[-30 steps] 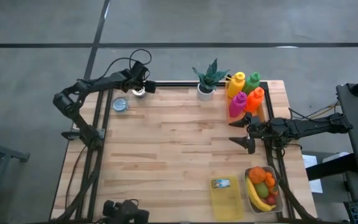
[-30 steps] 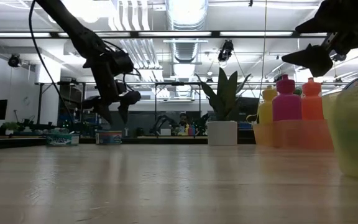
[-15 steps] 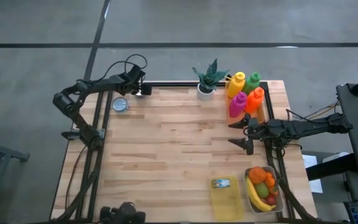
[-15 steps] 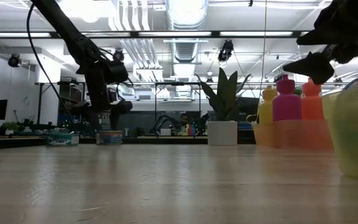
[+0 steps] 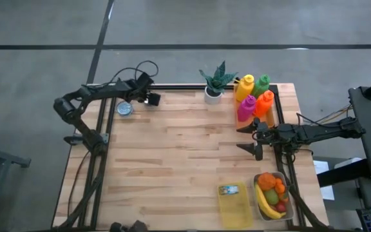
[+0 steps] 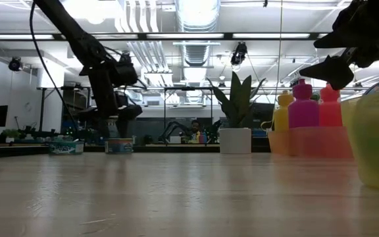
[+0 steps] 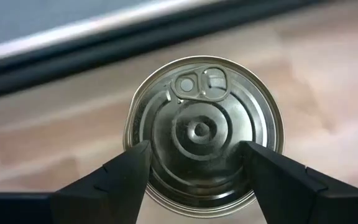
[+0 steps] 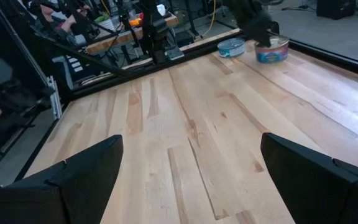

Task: Pick & Place Food Item
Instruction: Put the blue and pink tuna can into the yellow bin

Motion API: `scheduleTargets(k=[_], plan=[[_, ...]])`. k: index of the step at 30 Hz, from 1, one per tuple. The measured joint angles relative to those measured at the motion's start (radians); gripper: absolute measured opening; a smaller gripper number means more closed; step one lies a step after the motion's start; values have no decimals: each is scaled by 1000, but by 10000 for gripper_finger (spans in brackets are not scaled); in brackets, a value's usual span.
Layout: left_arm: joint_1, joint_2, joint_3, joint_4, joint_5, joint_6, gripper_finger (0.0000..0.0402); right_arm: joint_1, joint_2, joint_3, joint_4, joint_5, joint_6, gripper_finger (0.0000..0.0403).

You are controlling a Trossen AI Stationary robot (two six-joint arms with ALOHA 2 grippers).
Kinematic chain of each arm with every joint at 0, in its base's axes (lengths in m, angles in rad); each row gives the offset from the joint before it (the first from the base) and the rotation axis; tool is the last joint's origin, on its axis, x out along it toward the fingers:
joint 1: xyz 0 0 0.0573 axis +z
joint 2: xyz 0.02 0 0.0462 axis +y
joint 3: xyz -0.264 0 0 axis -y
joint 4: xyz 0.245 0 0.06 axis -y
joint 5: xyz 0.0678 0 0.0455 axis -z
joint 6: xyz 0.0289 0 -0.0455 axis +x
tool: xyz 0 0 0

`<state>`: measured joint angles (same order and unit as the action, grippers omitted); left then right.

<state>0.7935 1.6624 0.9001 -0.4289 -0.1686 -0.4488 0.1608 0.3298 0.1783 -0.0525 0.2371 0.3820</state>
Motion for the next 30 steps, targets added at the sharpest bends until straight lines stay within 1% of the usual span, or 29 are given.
scheduleTargets(k=[7,20,23,26,28,30], plan=[[-189,0,0,-27,7,-14,263,0,0,0,-1,0,0,378],[-667,0,4,-39,15,-179,263,0,0,0,-1,0,0,378],[-771,2,5,27,47,-189,263,0,0,0,-1,1,0,378],[-855,7,2,139,76,-196,263,0,0,0,2,1,0,378],[-898,11,0,208,83,-200,263,0,0,0,8,1,0,378],[-924,20,0,236,64,-225,263,0,0,0,8,1,0,378]])
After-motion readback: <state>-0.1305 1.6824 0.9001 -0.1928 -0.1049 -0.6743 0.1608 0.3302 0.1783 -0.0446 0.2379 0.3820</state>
